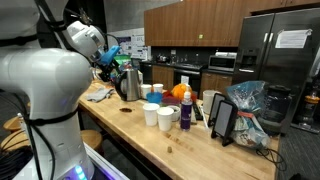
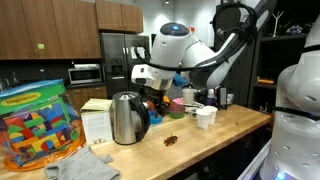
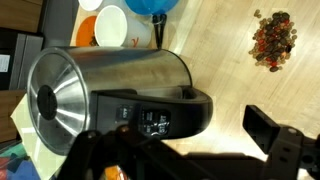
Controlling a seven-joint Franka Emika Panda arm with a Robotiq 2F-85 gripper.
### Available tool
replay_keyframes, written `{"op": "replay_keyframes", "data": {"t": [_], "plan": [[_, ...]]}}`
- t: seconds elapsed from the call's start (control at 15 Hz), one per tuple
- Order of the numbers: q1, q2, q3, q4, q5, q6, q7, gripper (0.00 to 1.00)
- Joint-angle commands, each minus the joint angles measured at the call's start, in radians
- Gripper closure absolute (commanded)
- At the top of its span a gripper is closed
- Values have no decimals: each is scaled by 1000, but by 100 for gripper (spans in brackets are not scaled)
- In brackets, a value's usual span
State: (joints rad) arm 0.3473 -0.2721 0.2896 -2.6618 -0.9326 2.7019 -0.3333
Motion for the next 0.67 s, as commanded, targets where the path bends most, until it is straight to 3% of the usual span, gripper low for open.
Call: {"op": "replay_keyframes", "data": {"t": [0.0,0.6], "plan": [[-12,18,1,21,-24,-7,-23,0],[-13,42,-4,37,-19,1,-52,0]]}}
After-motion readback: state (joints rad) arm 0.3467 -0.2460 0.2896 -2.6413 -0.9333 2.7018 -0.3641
